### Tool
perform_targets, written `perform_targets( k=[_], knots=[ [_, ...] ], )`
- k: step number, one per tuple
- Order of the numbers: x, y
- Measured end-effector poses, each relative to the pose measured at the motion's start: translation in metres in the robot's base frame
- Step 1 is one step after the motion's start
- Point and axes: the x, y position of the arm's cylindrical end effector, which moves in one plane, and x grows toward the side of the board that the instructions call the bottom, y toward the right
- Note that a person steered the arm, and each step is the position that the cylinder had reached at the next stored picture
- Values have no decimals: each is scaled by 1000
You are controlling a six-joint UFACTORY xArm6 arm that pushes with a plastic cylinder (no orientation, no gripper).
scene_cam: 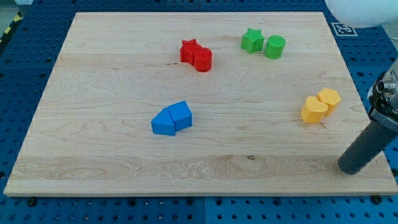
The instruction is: Separate the blue blocks
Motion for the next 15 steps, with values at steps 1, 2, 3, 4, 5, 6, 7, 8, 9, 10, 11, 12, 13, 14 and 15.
perform_targets(
  k=[1,2,3,4,5,6,7,8,9,10,11,12,13,14,15],
  knots=[
    [-2,-25],
    [-12,-74],
    [-27,-136],
    [-37,-168],
    [-38,-184],
    [-45,-231],
    [-49,-272],
    [-57,-289],
    [-68,-294],
    [-71,-295],
    [-66,-295],
    [-61,-285],
    [-67,-285],
    [-77,-285],
    [-77,-284]
  ],
)
